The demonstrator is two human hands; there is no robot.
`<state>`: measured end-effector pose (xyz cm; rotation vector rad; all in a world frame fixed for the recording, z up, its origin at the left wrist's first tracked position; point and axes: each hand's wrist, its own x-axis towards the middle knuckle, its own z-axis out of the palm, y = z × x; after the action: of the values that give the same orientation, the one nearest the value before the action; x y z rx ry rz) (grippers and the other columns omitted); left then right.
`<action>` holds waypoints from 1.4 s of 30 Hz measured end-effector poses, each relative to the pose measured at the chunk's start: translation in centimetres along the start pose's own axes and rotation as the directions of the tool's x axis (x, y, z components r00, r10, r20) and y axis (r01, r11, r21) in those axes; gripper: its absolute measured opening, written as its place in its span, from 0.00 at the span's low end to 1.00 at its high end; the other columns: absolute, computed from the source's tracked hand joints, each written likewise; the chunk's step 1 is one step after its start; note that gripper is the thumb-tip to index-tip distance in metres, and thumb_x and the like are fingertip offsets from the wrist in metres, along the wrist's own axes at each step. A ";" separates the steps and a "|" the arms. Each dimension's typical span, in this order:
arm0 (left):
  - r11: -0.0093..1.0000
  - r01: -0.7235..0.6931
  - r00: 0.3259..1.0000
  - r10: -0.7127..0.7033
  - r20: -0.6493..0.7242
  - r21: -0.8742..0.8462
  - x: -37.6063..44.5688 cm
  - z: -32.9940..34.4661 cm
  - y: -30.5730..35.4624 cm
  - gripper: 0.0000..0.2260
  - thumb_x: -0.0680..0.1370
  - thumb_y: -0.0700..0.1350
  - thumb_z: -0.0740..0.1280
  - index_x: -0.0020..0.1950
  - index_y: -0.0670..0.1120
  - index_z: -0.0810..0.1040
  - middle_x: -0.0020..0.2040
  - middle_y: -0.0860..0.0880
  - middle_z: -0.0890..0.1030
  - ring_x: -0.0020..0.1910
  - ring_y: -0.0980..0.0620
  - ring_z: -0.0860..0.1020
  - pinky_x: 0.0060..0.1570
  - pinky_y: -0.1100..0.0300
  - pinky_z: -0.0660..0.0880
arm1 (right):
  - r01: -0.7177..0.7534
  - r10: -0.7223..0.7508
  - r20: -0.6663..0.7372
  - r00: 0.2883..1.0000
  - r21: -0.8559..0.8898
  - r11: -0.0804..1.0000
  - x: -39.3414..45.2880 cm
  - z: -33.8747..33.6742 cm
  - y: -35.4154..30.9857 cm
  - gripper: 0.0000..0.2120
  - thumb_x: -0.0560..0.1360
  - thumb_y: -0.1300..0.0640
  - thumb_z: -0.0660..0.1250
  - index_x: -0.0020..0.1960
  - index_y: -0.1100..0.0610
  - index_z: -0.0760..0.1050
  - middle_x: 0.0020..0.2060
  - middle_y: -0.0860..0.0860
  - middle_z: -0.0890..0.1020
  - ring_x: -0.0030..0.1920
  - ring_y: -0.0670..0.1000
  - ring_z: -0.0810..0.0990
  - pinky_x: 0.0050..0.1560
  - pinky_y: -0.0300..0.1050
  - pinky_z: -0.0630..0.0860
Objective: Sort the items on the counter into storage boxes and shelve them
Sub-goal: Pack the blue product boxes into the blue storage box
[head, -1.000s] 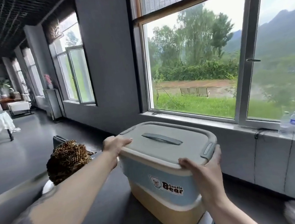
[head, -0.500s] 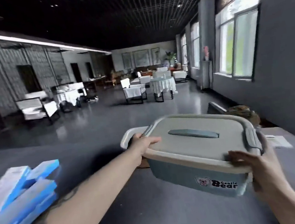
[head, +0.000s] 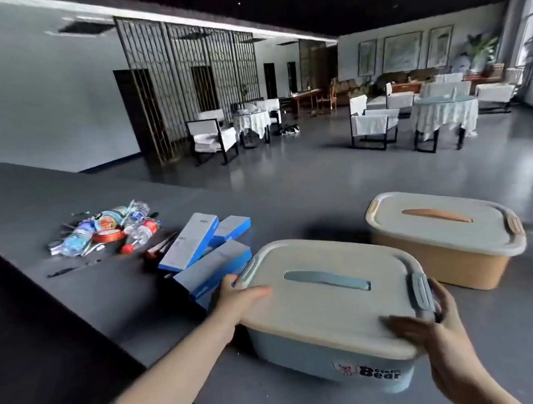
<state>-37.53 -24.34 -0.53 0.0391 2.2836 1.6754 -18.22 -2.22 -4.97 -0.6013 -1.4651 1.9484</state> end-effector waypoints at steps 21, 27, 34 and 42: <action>0.261 -0.847 0.531 0.438 0.725 0.462 9.2 3.6 0.4 0.33 0.77 0.65 0.54 0.78 0.55 0.47 0.78 0.50 0.39 0.76 0.51 0.36 0.73 0.51 0.35 | -0.368 -0.071 -0.555 0.829 -0.635 0.679 1.5 8.7 2.5 0.27 0.65 0.41 0.74 0.57 0.49 0.67 0.52 0.50 0.78 0.50 0.53 0.78 0.49 0.47 0.74; 0.311 -0.800 0.600 0.431 0.674 0.513 8.8 6.7 -0.1 0.32 0.76 0.67 0.52 0.77 0.58 0.51 0.79 0.53 0.46 0.77 0.53 0.42 0.74 0.51 0.37 | -0.432 -0.139 -0.578 0.804 -0.729 0.531 2.4 8.4 2.3 0.21 0.71 0.36 0.65 0.48 0.50 0.63 0.46 0.50 0.80 0.45 0.54 0.78 0.41 0.48 0.71; 0.292 -0.813 0.580 0.481 0.657 0.504 9.0 6.7 -0.3 0.32 0.76 0.68 0.52 0.77 0.58 0.53 0.79 0.54 0.48 0.77 0.53 0.44 0.75 0.52 0.40 | -0.463 -0.245 -0.561 0.790 -0.810 0.361 2.6 8.6 2.3 0.14 0.80 0.43 0.52 0.47 0.54 0.64 0.47 0.57 0.82 0.48 0.60 0.80 0.39 0.48 0.68; 0.613 -0.747 0.648 0.583 0.490 0.259 9.3 6.7 -0.2 0.20 0.76 0.52 0.66 0.64 0.43 0.76 0.67 0.46 0.74 0.69 0.48 0.68 0.69 0.58 0.61 | -0.276 -0.540 -0.360 0.760 -0.932 0.233 3.1 9.3 1.6 0.15 0.79 0.53 0.59 0.65 0.54 0.69 0.59 0.52 0.77 0.61 0.55 0.72 0.61 0.49 0.64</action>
<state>-44.57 -16.32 -4.66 1.3773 2.4248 1.1835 -27.10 -6.60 -3.81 -1.4255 -1.9934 0.2085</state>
